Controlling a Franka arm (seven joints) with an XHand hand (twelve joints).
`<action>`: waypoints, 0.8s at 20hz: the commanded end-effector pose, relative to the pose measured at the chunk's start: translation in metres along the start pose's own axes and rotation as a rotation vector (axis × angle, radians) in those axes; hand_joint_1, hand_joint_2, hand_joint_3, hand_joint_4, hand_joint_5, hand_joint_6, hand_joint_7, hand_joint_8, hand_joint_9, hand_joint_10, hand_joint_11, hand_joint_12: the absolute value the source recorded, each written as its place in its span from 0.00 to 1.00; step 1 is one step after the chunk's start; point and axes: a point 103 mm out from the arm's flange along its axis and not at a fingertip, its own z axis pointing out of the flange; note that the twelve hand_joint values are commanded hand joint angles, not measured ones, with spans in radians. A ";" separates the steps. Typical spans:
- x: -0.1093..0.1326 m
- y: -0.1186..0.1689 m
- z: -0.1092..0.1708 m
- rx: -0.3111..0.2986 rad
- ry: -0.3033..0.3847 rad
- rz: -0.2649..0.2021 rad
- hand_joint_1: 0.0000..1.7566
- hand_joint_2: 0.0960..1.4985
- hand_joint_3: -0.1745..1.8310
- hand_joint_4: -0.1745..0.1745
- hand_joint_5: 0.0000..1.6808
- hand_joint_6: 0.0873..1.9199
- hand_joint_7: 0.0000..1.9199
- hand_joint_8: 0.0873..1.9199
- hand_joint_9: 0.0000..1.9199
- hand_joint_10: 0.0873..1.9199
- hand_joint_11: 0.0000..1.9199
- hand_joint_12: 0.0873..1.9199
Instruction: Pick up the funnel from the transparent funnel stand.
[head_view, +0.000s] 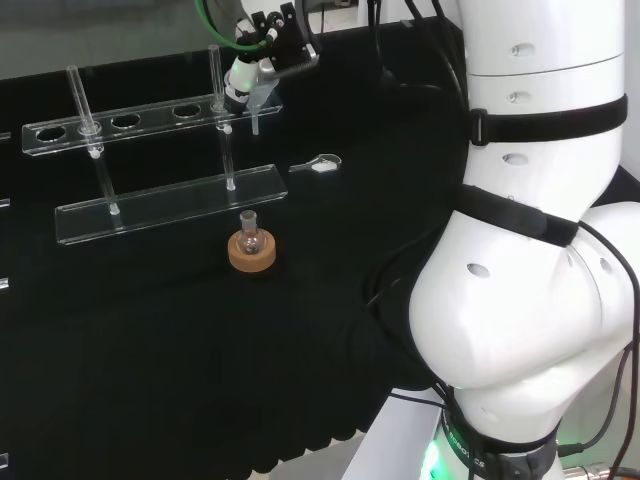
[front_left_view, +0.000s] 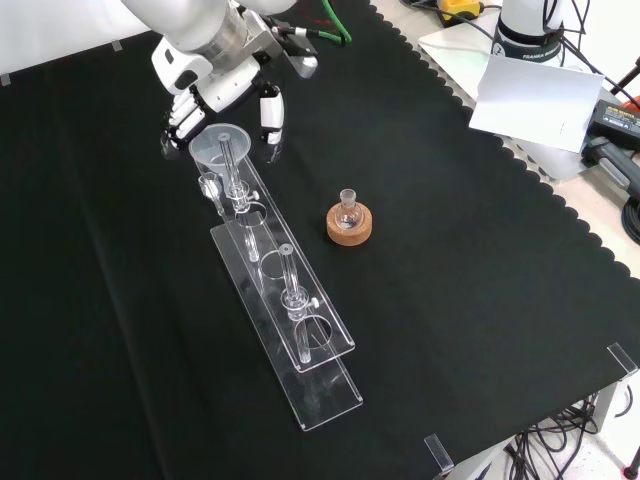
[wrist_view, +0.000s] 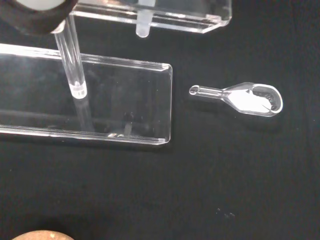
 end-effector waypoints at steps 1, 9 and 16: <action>0.003 0.005 0.001 -0.003 -0.004 -0.013 0.41 0.41 0.21 0.53 0.07 0.00 0.00 0.26 0.13 0.42 0.22 0.73; -0.028 0.011 0.005 -0.002 0.020 -0.013 0.41 0.41 0.23 0.51 0.09 0.00 0.00 0.30 0.16 0.39 0.22 0.73; -0.007 0.011 0.004 -0.001 -0.001 -0.005 0.40 0.40 0.25 0.50 0.10 0.00 0.02 0.33 0.21 0.37 0.23 0.73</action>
